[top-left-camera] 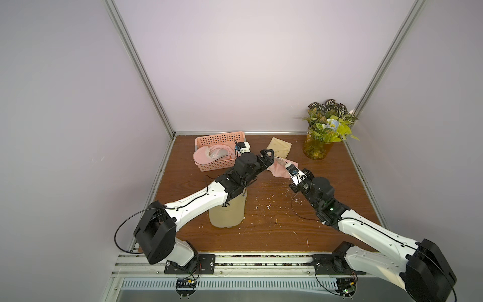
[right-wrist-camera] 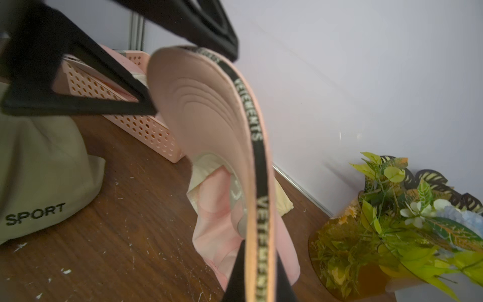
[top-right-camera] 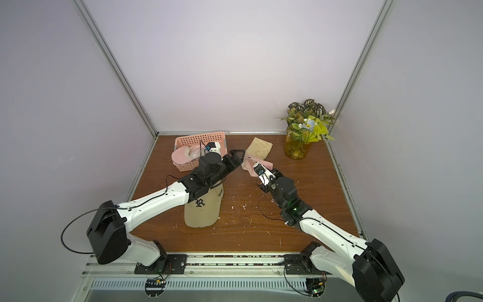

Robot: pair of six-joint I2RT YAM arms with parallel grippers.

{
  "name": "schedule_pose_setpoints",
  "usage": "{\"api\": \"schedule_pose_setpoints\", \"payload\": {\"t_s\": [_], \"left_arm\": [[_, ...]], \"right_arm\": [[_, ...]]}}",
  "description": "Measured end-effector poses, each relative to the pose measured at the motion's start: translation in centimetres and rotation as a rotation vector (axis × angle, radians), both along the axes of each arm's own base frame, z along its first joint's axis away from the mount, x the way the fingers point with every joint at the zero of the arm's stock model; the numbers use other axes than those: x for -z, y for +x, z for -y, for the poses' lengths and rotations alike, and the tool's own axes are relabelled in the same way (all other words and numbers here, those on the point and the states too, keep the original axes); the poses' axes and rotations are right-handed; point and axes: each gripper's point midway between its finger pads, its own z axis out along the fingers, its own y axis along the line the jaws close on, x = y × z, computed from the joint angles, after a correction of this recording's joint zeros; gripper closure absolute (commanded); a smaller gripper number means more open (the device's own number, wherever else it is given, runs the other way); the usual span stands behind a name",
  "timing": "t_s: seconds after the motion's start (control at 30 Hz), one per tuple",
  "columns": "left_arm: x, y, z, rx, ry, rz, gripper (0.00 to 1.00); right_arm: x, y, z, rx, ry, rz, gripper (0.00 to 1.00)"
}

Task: Turn the baseball cap inside out
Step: Turn over the baseball cap.

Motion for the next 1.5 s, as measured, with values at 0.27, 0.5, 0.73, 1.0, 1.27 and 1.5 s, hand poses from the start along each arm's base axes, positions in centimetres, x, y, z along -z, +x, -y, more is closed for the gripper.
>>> {"api": "schedule_pose_setpoints", "payload": {"t_s": [0.27, 0.5, 0.73, 1.0, 1.27, 1.5], "left_arm": [[0.4, -1.5, -4.8, 0.114, 0.413, 0.257, 0.07], [0.3, -3.8, -3.8, 0.389, 0.49, 0.435, 0.17], [1.1, -4.7, -3.4, 0.518, 0.517, 0.501, 0.22], [1.1, -6.2, -2.1, 0.641, 0.511, 0.566, 0.47], [1.4, -7.1, -1.1, 0.717, 0.47, 0.581, 1.0], [0.2, -7.4, -1.4, 0.685, 0.4, 0.566, 1.0]], "right_arm": [[-0.2, 1.1, 0.8, 0.016, 0.122, -0.207, 1.0], [-2.2, 0.4, -0.5, -0.09, 0.23, -0.333, 1.0], [-2.4, -2.0, -2.7, -0.256, 0.255, -0.438, 1.0], [-2.8, -3.8, -3.9, -0.36, 0.268, -0.499, 1.0], [-2.8, -4.3, -4.2, -0.389, 0.281, -0.521, 0.91], [-1.4, -4.5, -4.7, -0.44, 0.322, -0.514, 0.65]]}}
